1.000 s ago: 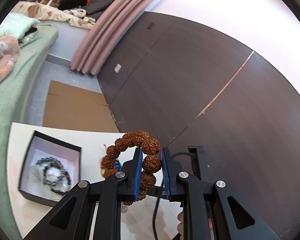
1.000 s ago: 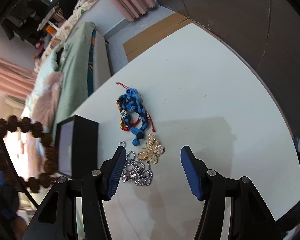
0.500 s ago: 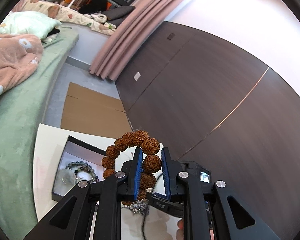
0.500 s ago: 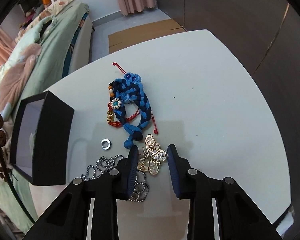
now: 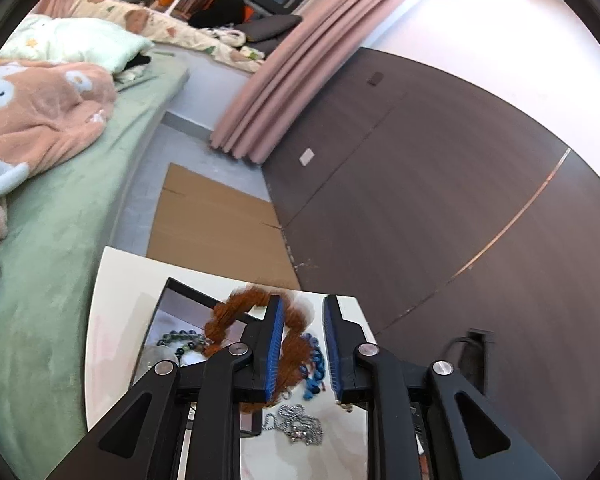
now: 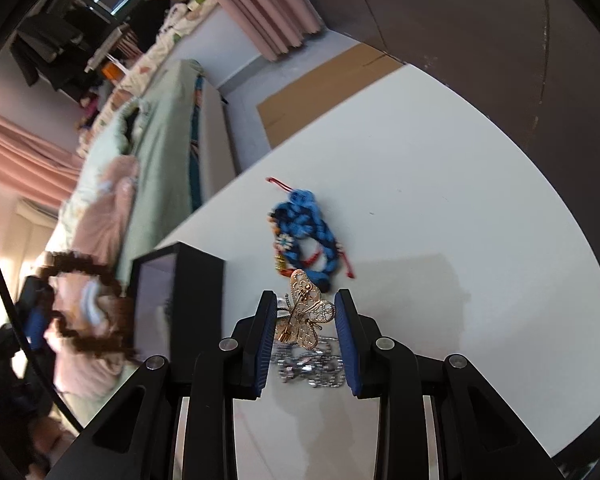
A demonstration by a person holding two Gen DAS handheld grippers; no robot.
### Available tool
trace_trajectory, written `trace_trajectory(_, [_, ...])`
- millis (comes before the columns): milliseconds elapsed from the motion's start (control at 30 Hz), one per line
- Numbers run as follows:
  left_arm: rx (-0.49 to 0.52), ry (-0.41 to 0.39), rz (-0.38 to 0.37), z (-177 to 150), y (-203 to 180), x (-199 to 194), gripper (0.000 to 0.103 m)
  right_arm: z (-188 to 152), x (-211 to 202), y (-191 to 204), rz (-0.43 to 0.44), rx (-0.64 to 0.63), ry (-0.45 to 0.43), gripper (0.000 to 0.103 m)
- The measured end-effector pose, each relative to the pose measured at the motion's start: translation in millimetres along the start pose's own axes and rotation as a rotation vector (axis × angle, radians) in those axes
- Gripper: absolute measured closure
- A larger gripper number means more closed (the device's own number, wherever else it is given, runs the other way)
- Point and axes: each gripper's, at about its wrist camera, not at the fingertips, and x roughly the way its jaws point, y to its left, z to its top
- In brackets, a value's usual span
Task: Organize jewelry
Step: 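Lower the rudraksha bracelet and gold butterfly pendant into the black box, opening both tools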
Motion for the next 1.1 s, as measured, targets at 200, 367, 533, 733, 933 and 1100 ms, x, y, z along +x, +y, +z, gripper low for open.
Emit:
trace_trajectory(200, [-0.067, -0.072, 0.004, 3, 9, -9, 0.013, 8, 2, 25, 0.108, -0.008, -0.034, 0.072])
trace_trajectory(367, [-0.099, -0.059, 0.022, 6, 17, -9, 0.013, 9, 6, 43, 0.202, -0.02, -0.052, 0.072])
trace_trajectory(533, [-0.12, -0.062, 0.045, 8, 25, -13, 0.013, 5, 14, 63, 0.282, -0.035, -0.052, 0.072])
trace_trajectory(733, [-0.14, -0.069, 0.071, 10, 35, -18, 0.013, 2, 25, 87, 0.395, -0.044, -0.051, 0.072])
trace_trajectory(933, [-0.165, -0.053, 0.094, 9, 43, -18, 0.013, 2, 30, 91, 0.416, -0.035, -0.049, 0.011])
trace_trajectory(1100, [-0.153, -0.033, 0.097, 7, 38, -10, 0.013, 10, 20, 66, 0.363, 0.011, -0.052, 0.011])
